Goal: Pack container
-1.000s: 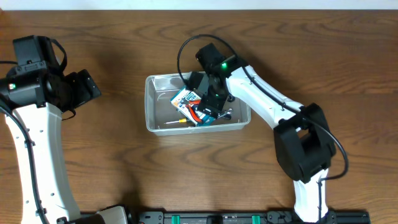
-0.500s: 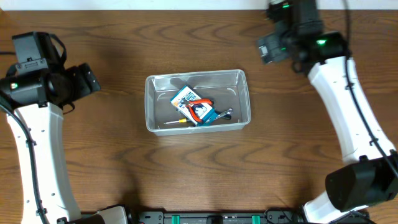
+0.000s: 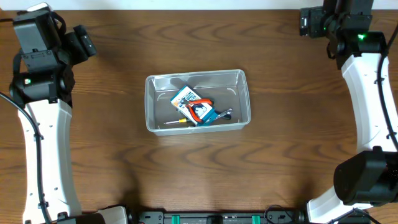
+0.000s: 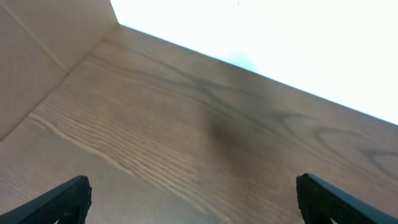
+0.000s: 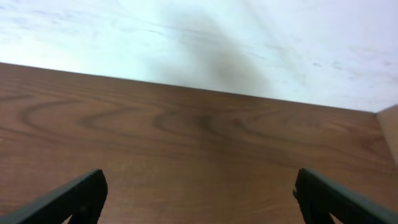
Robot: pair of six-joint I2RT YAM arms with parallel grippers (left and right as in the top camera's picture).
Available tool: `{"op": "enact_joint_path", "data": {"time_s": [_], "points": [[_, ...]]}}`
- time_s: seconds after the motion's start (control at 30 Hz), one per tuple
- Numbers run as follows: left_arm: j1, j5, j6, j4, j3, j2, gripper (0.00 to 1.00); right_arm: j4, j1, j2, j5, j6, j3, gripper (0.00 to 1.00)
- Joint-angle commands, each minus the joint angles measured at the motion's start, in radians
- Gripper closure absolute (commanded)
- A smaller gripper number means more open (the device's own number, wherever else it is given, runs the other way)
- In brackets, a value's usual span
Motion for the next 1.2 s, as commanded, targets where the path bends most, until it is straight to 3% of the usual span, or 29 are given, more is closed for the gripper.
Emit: {"op": "enact_joint_path", "data": {"time_s": [0.0,0.07,0.2,0.43,0.87,1.17], "points": [[0.013,-0.019,0.012,-0.023,-0.01,0.006,0.02,-0.019,-0.008,0.005,-0.015,0.029,0.0,0.01],[0.013,-0.019,0.012,-0.053,-0.01,0.004,0.02,-0.026,-0.009,0.003,-0.021,0.113,0.0,0.01],[0.013,-0.019,0.009,-0.072,-0.035,-0.024,0.02,-0.074,-0.01,0.0,-0.026,0.13,0.0,0.01],[0.013,-0.019,0.01,0.096,-0.288,-0.241,0.02,-0.135,-0.012,-0.061,-0.012,0.13,-0.071,0.01],[0.013,-0.019,0.01,0.444,-0.914,-0.784,0.02,0.068,0.013,-0.64,0.049,0.129,-0.731,0.01],[0.013,-0.095,0.014,0.508,-1.11,-1.031,0.02,0.197,0.098,-1.004,0.045,0.108,-1.118,0.01]]}}
